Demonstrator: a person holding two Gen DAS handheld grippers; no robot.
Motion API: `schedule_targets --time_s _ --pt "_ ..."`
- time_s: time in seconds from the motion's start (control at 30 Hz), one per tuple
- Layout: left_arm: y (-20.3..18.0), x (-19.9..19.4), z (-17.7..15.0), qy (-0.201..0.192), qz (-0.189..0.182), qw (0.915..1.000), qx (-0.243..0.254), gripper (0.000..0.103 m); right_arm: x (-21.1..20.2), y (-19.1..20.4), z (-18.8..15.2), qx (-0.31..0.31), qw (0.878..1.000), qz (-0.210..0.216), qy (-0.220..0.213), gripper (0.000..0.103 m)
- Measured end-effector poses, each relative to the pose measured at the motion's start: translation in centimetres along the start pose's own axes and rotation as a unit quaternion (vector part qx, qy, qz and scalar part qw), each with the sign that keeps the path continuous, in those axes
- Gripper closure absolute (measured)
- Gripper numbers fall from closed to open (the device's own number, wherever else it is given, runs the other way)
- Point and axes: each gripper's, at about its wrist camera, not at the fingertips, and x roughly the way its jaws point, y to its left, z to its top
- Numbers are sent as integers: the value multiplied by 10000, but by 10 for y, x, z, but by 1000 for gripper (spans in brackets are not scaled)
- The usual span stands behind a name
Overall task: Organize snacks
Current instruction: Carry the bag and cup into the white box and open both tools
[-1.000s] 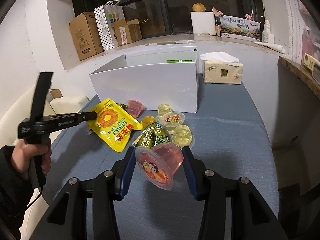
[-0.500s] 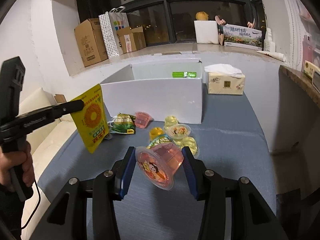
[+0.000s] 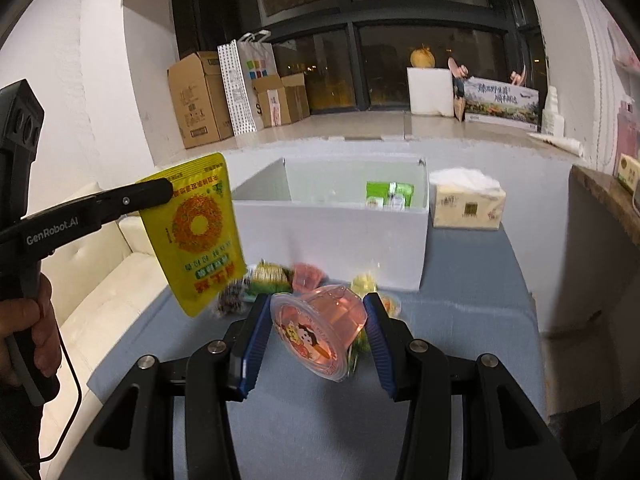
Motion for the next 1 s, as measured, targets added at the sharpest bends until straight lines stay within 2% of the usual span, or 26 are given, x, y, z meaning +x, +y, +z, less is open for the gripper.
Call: schedule_targets --time_s 0.13,0.27,0.4,0.57,0.77,1.0 --pt "-2 1 34 -265 123 9995 126 102 3 -4 38 -11 9997 34 -247 52" --pt "2 11 69 -456 227 9985 213 102 12 -9 80 -180 9987 -112 -464 52" --pt "12 37 100 -480 305 9981 232 102 30 -18 118 -207 9980 -142 -586 52" --pt "27 83 124 -388 433 9980 261 102 78 -34 151 -111 9988 -172 -453 52" --pt "49 146 129 -103 500 9983 267 102 139 -50 154 -30 9995 -304 -87 52" --pt "68 190 100 279 597 9978 112 98 178 -61 130 -12 9987 -448 255 51"
